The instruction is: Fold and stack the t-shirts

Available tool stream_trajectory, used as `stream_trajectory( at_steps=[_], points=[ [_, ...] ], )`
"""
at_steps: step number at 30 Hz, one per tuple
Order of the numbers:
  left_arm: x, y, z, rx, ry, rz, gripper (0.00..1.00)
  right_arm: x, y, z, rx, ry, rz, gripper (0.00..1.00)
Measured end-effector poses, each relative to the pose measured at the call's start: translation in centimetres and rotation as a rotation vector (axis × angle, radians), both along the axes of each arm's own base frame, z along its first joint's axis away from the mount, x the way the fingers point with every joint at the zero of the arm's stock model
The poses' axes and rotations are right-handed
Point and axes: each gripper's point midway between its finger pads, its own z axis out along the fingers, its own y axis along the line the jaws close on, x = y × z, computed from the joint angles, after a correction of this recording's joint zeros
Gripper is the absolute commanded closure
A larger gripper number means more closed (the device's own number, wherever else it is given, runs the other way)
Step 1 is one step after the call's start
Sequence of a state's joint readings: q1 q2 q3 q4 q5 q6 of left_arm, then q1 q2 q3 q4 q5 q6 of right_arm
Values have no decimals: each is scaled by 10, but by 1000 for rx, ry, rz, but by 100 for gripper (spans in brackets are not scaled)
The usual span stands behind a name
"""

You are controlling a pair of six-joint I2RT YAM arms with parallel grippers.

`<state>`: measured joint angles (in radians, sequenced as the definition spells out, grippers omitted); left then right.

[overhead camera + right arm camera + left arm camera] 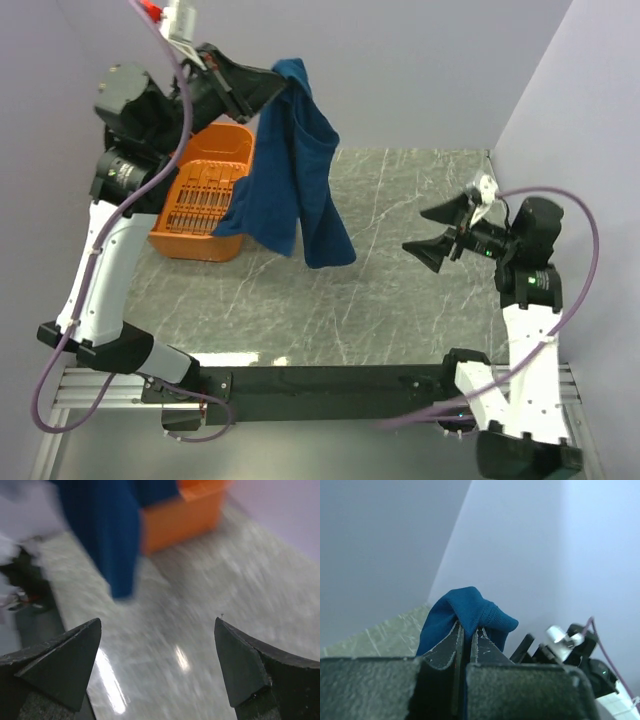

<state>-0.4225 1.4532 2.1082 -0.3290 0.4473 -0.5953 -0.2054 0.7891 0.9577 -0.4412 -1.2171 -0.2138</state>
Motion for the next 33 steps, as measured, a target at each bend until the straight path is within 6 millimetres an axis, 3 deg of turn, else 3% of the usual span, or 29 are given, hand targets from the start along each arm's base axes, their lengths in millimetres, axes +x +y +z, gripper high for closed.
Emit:
stream_trajectory(
  at_steps=[4,8,11,16,20,24,27,30,31,33],
  points=[
    [0,-27,-21,14,61,-69,100,-29,45,83,48,-110,198,1],
    [-2,-52,-34,30,94,-124,100,-45,62,126,109,-128,270,6],
    [-6,-66,-41,38,112,-151,100,-41,73,146,149,-106,283,9],
    [-8,-82,-46,43,131,-165,100,-14,90,150,177,-38,259,10],
    [-10,-90,-52,50,150,-168,100,13,108,127,155,42,224,10],
    [-12,-97,-56,56,165,-170,100,18,123,112,116,66,203,11],
    [-11,-103,-58,60,174,-166,100,19,129,108,99,53,186,18],
    [-9,-106,-61,66,182,-159,100,22,134,106,84,42,169,37],
    [-9,-106,-63,71,185,-155,100,23,135,104,79,41,165,52],
    [-8,-106,-65,75,190,-145,100,25,135,103,71,36,152,72]
  ],
)
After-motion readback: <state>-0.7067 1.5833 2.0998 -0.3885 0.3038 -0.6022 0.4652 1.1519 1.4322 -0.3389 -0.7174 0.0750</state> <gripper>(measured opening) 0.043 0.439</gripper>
